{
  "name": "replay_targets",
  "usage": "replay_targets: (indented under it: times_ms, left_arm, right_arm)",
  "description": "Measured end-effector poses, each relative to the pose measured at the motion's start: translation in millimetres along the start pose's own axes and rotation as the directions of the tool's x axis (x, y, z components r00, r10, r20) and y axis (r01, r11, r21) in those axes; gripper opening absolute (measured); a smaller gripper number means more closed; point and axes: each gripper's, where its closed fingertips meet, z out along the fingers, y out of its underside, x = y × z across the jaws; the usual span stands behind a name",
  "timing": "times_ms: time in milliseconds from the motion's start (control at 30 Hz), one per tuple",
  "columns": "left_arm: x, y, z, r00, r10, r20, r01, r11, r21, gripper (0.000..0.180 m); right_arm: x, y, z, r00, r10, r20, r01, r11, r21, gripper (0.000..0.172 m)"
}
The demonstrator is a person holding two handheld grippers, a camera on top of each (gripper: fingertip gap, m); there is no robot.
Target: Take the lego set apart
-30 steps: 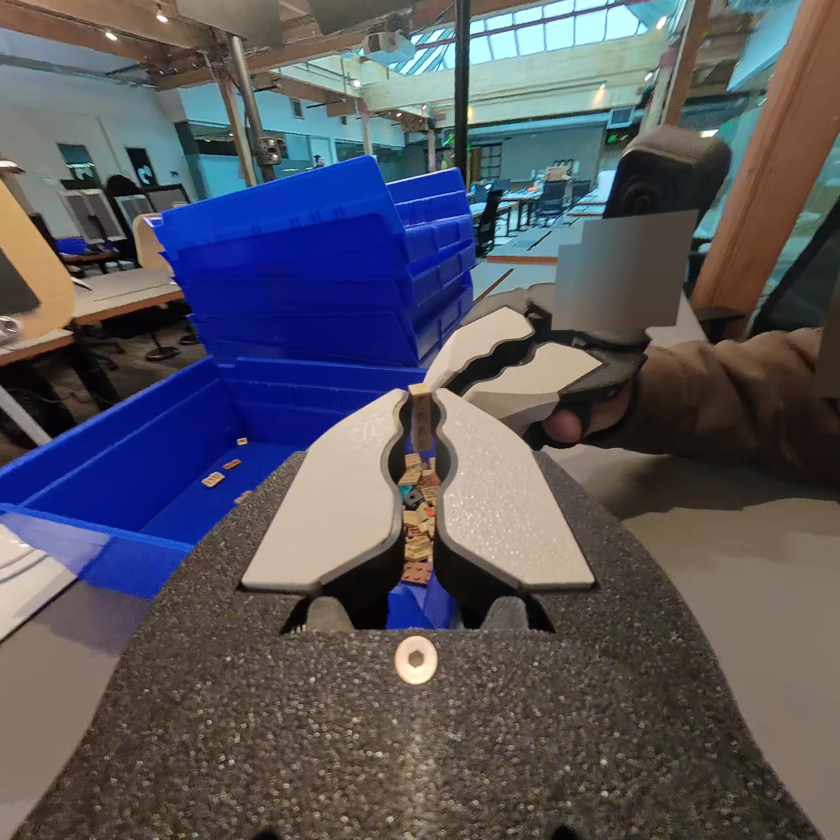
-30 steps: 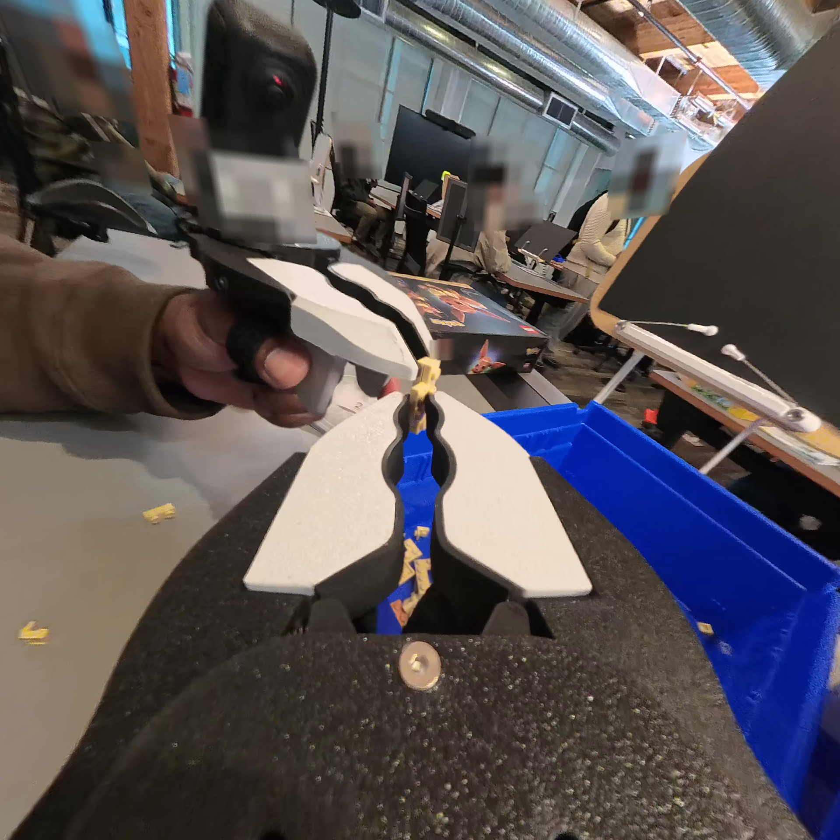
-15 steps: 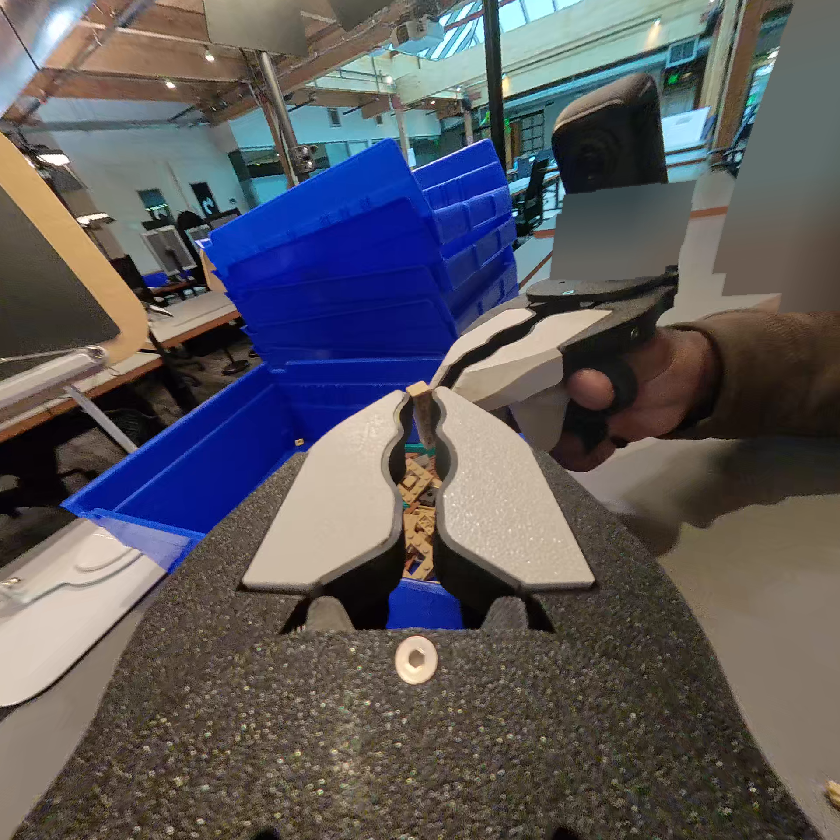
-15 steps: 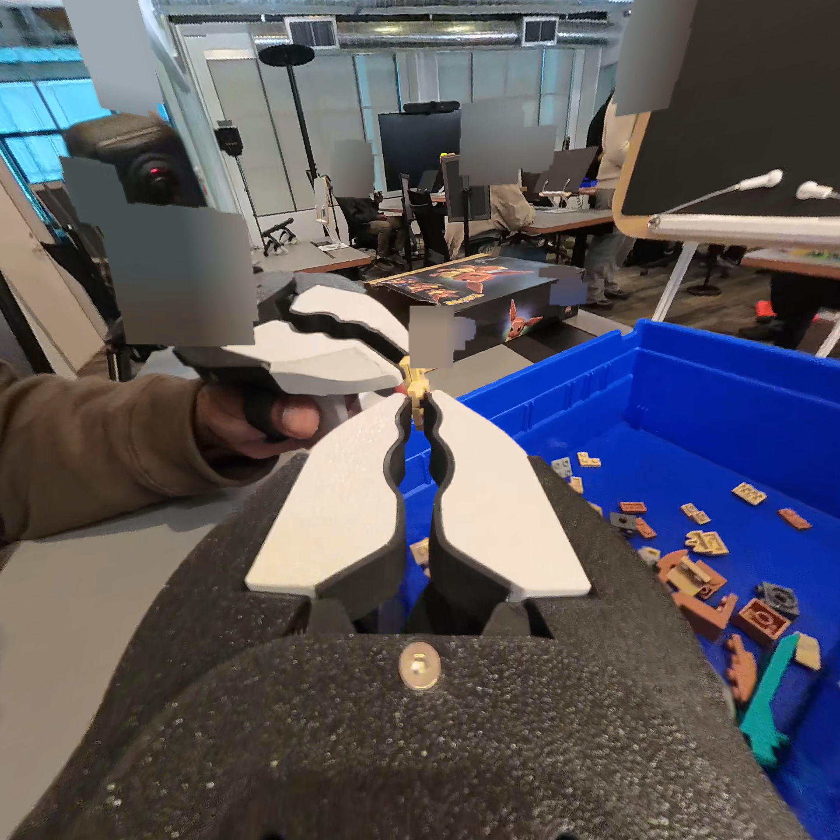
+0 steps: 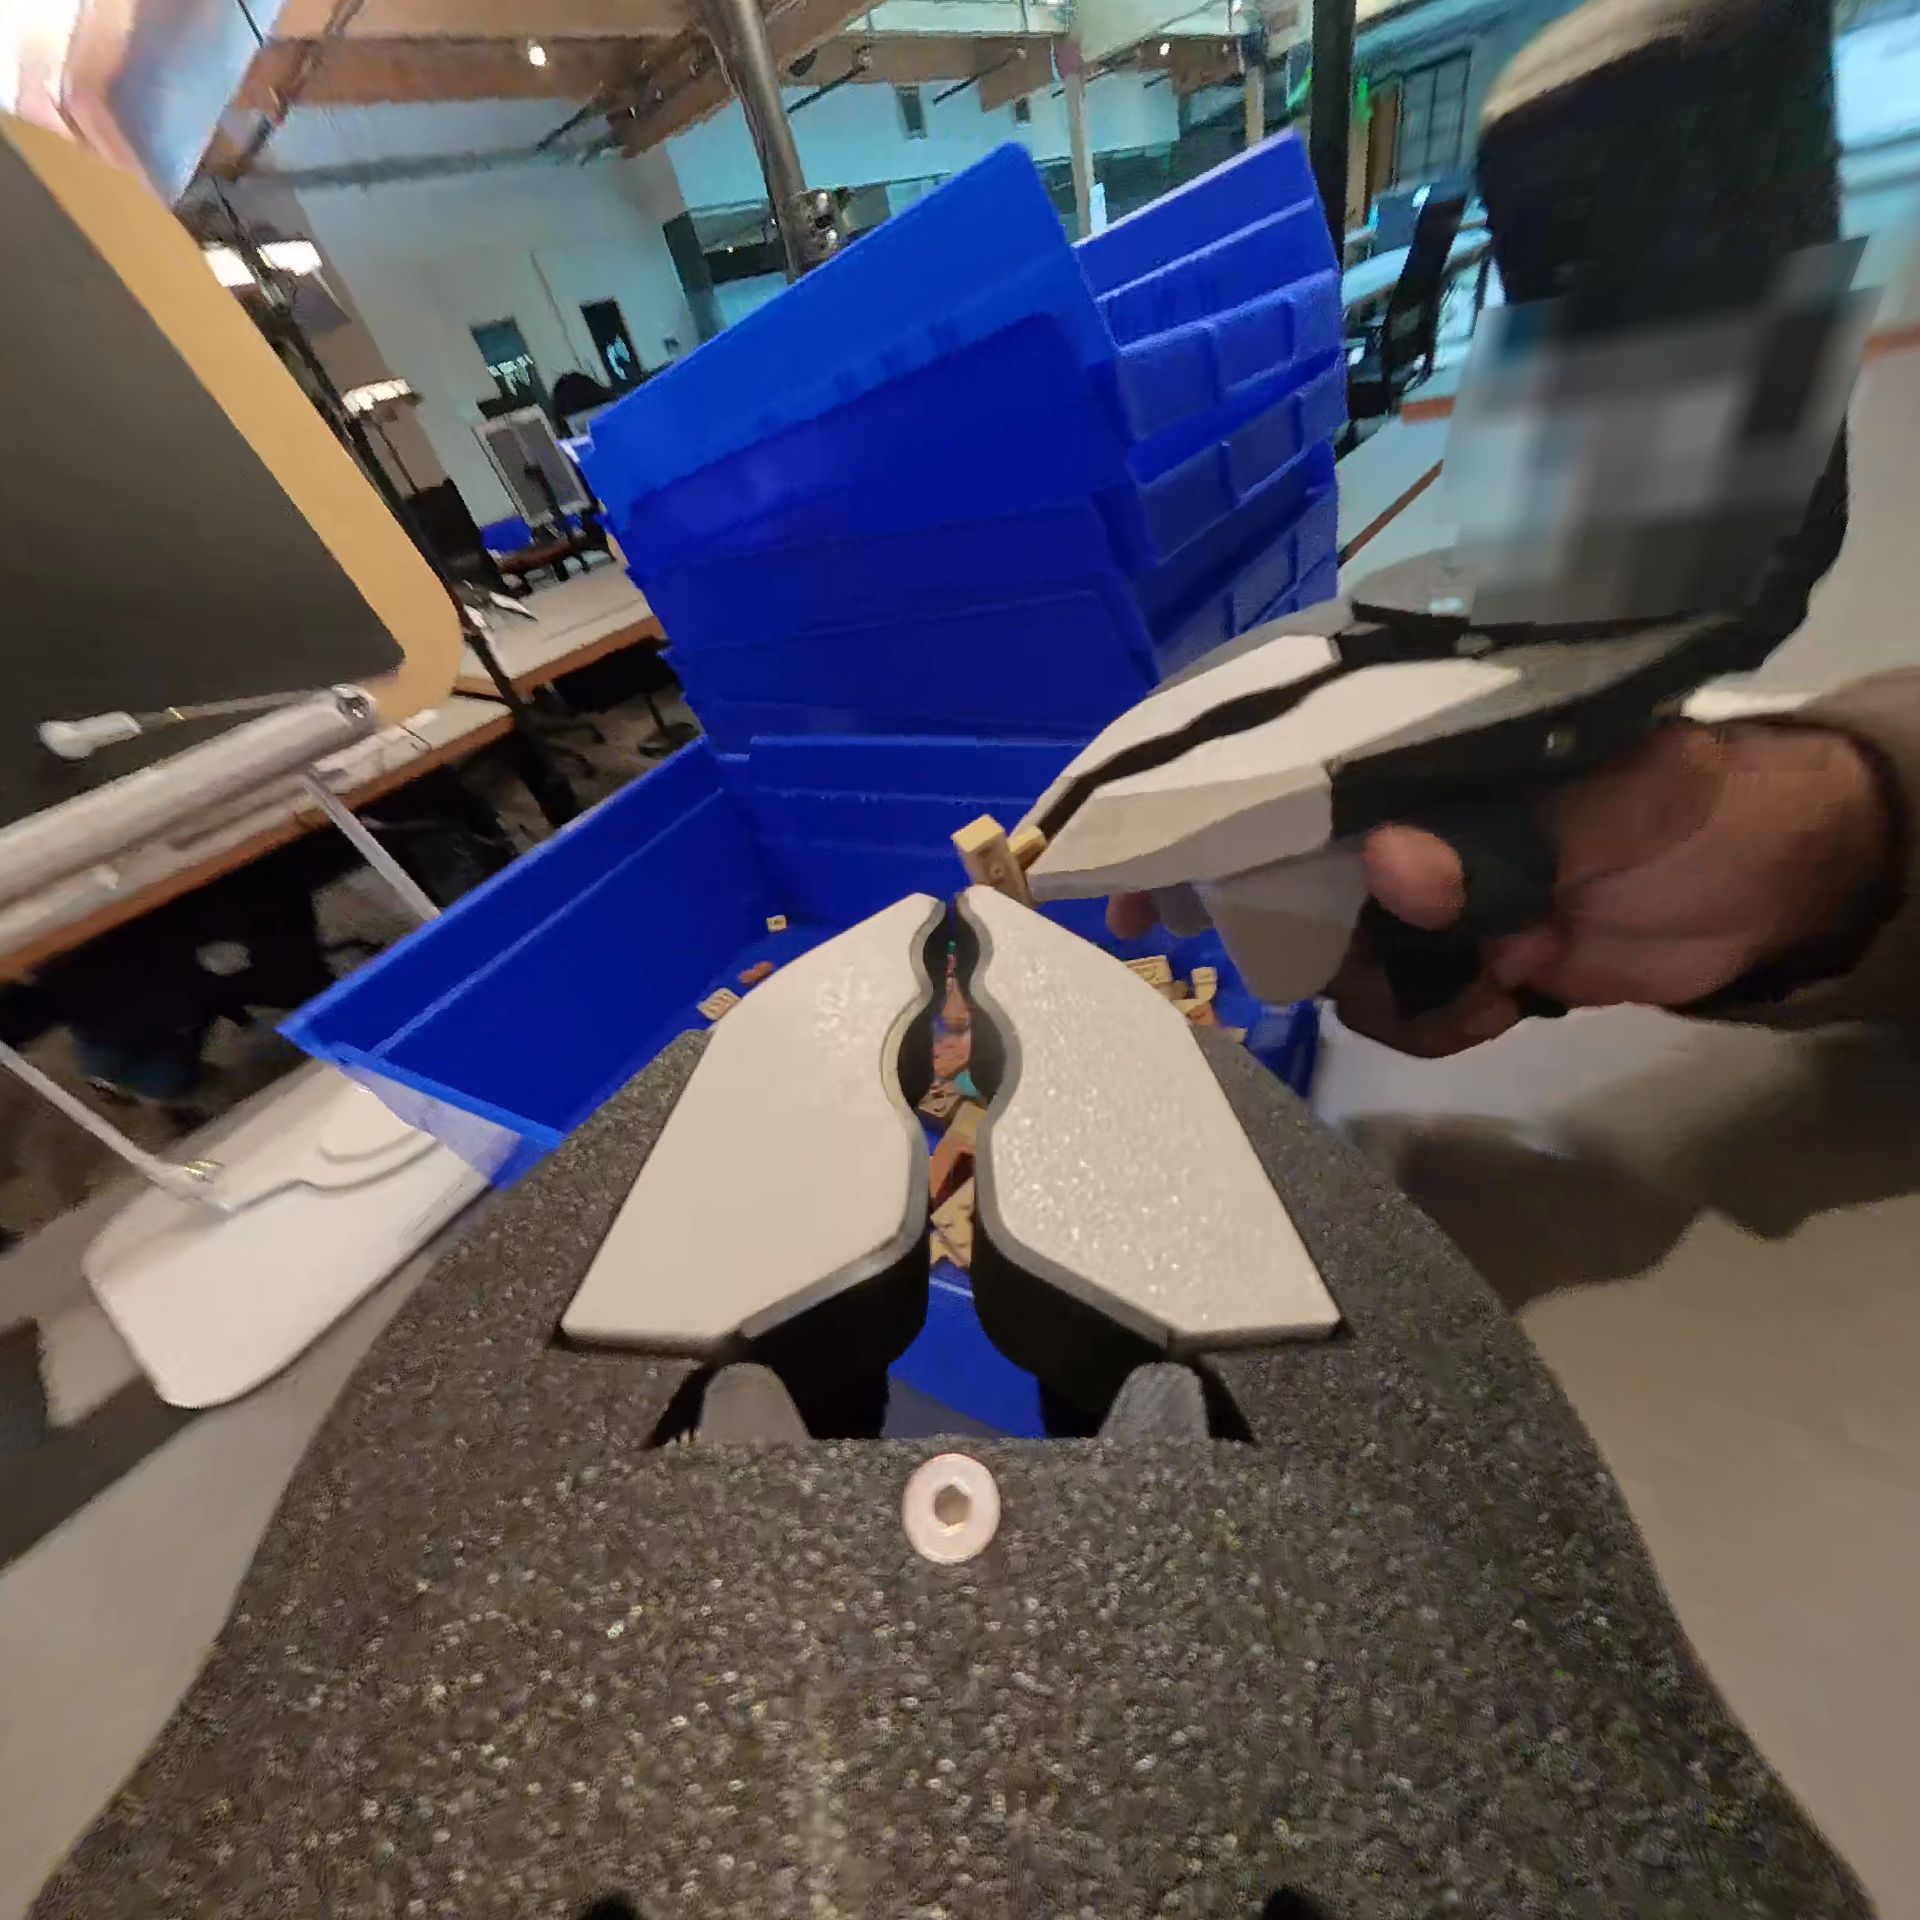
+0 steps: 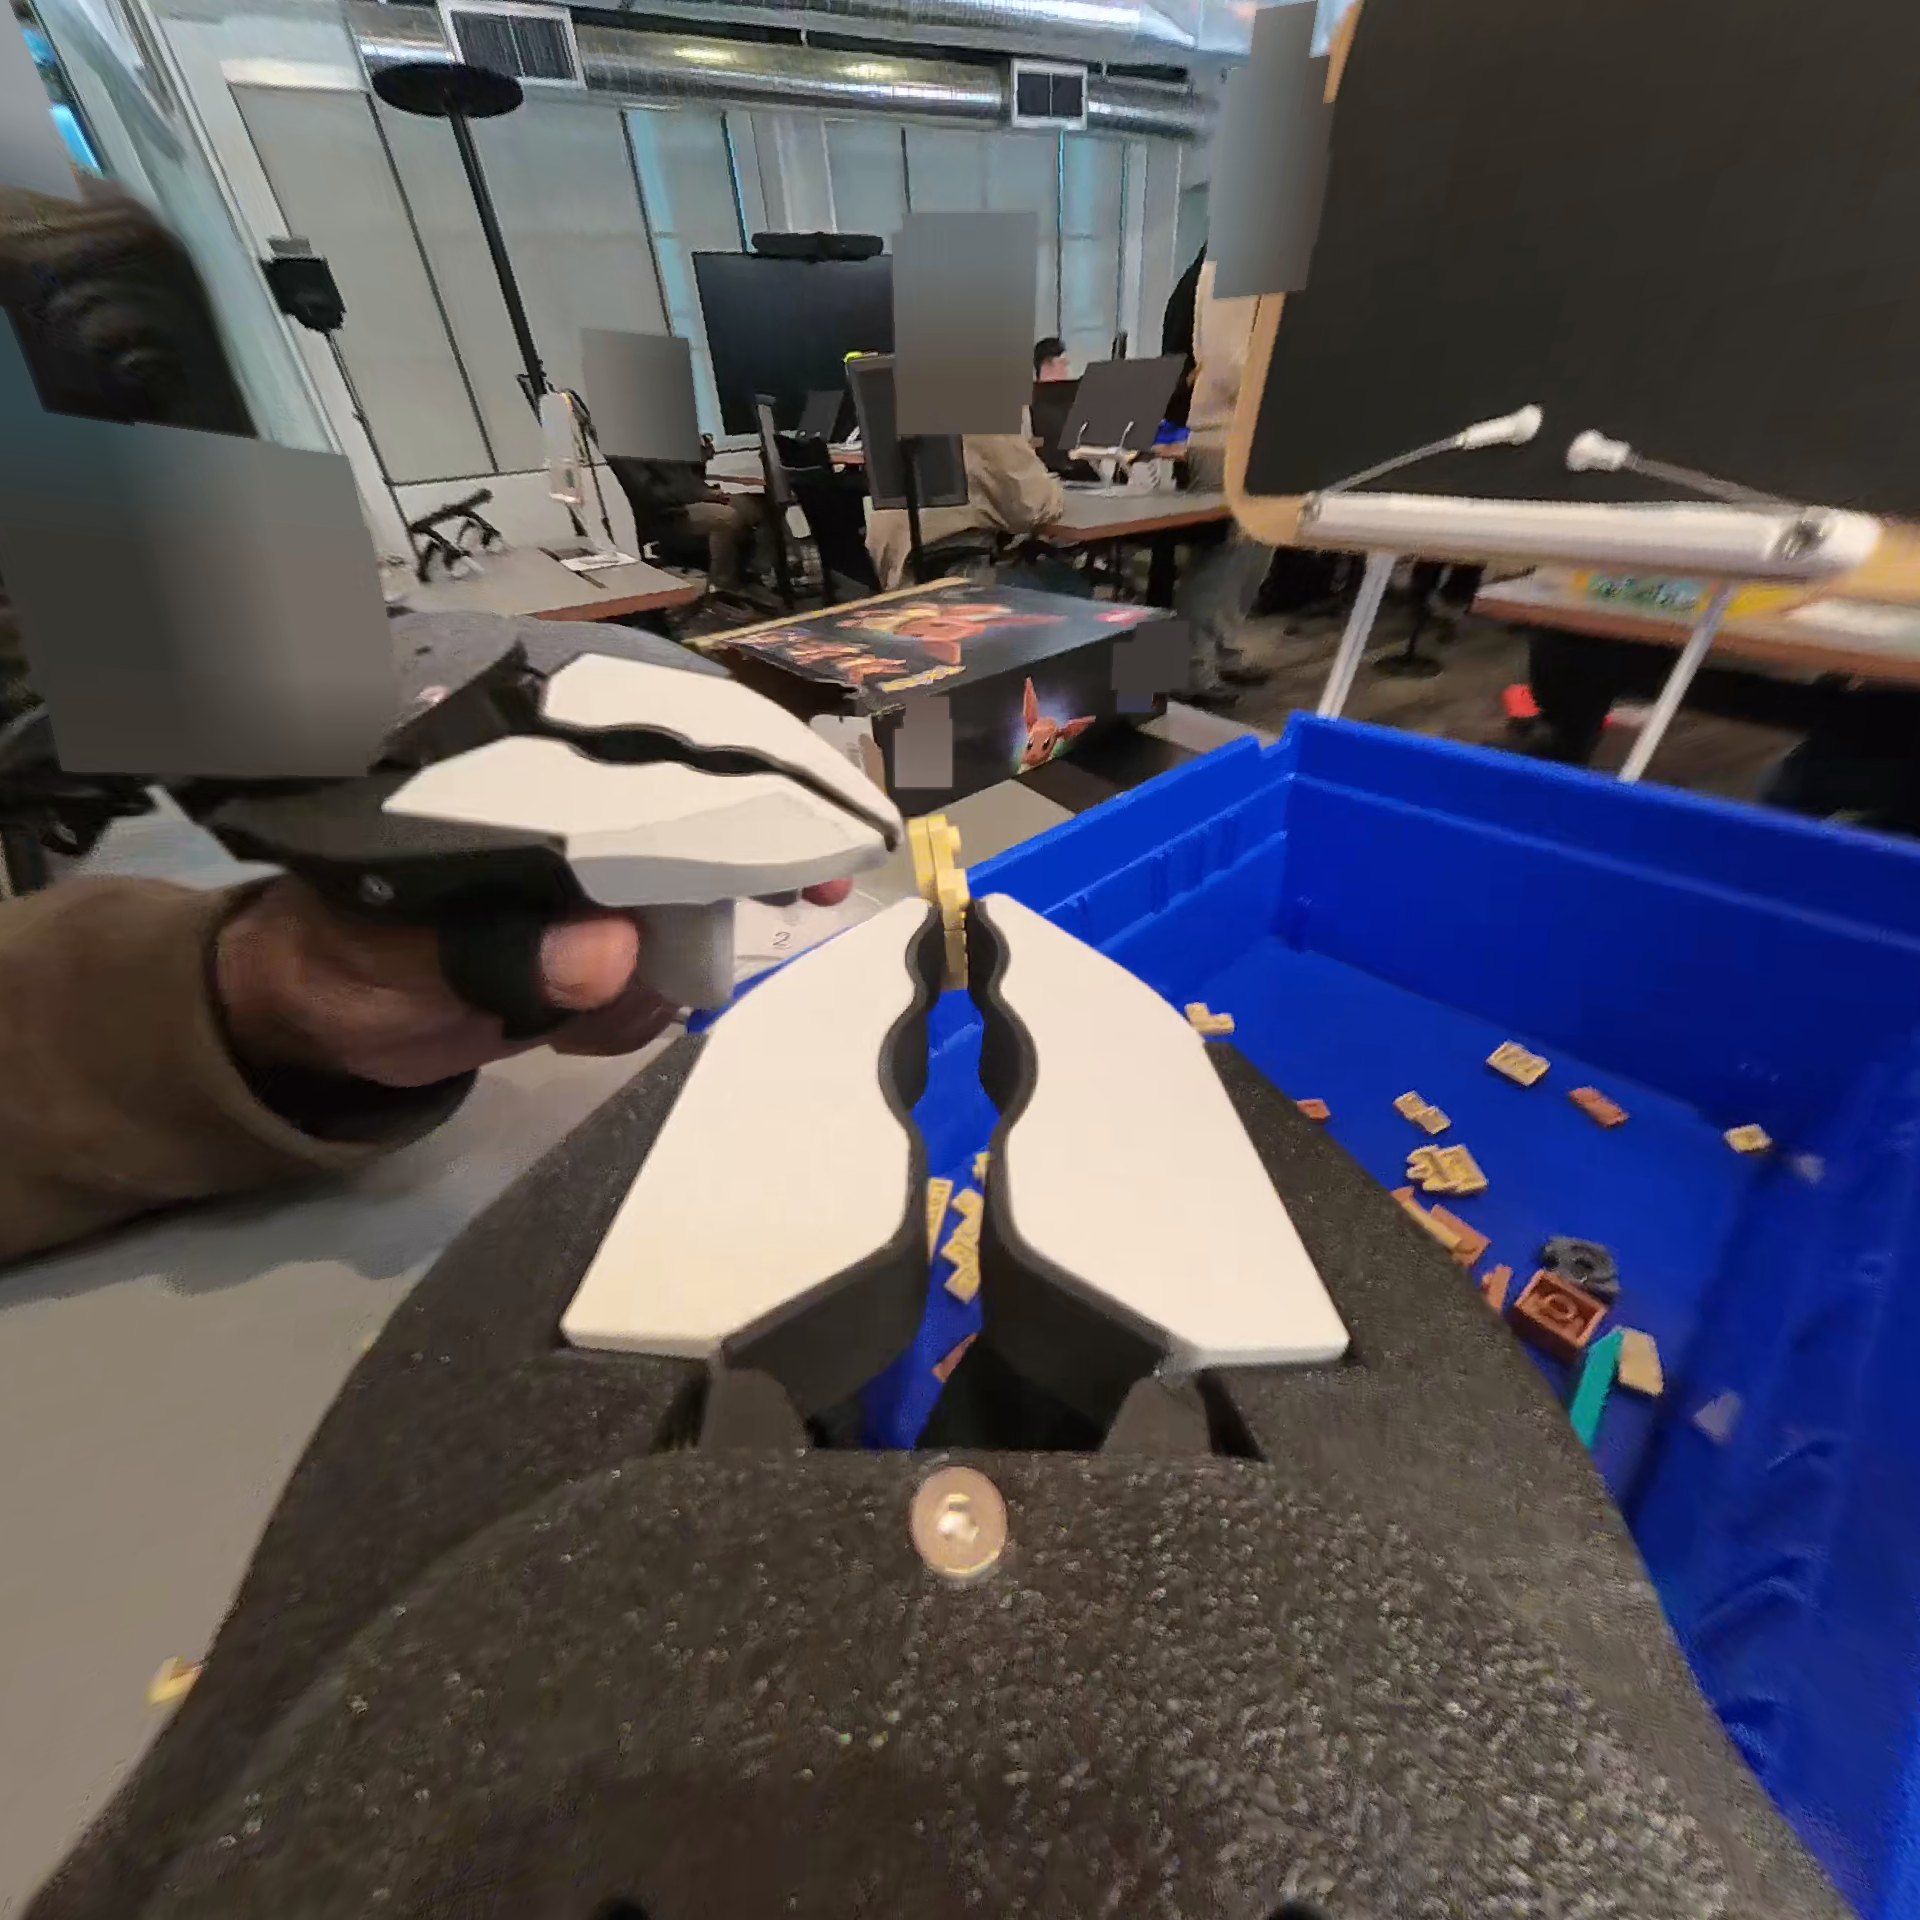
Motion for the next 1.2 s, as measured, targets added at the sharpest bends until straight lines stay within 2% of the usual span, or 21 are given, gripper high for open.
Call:
replay_targets:
  times_ms: [100, 167, 233, 300, 367, 433, 633, 967, 1200]
  left_arm:
    - [2, -6, -3, 0.977, -0.197, -0.083, 0.200, 0.980, 0.024, 0.013]
    - [1, -14, -6, 0.957, -0.268, -0.115, 0.276, 0.959, 0.065, 0.020]
    - [-1, -16, -9, 0.973, -0.214, -0.091, 0.222, 0.971, 0.087, 0.022]
    - [-2, -11, -9, 0.996, -0.089, -0.028, 0.091, 0.994, 0.064, 0.023]
    - [-2, -7, -8, 0.999, 0.032, 0.030, -0.033, 0.999, 0.029, 0.026]
    - [3, -6, -6, 0.995, 0.093, 0.042, -0.094, 0.995, 0.015, 0.025]
    - [11, -11, -7, 0.998, 0.060, 0.002, -0.060, 0.998, 0.032, 0.018]
    - [16, -14, -9, 0.995, 0.096, 0.003, -0.096, 0.995, 0.017, 0.013]
    - [16, -16, -13, 0.981, 0.188, 0.053, -0.189, 0.982, 0.012, 0.009]
  right_arm:
    - [-8, -7, -1, 0.996, -0.085, -0.008, 0.086, 0.995, 0.051, 0.004]
    - [-11, -10, -1, 0.998, -0.063, -0.001, 0.063, 0.996, 0.066, 0.004]
    - [-8, -13, -2, 1.000, 0.005, 0.001, -0.005, 0.997, 0.080, 0.004]
    - [-7, -16, -4, 0.996, 0.087, 0.016, -0.088, 0.991, 0.097, 0.004]
    - [-7, -18, -4, 0.983, 0.179, 0.044, -0.182, 0.977, 0.107, 0.004]
    - [-9, -19, -4, 0.968, 0.241, 0.072, -0.248, 0.962, 0.111, 0.004]
    - [-20, -20, -3, 0.974, 0.202, 0.098, -0.212, 0.971, 0.110, 0.005]
    - [-28, -21, -2, 0.970, 0.212, 0.119, -0.226, 0.967, 0.120, 0.005]
    - [-32, -24, -4, 0.991, 0.090, 0.097, -0.101, 0.987, 0.121, 0.004]
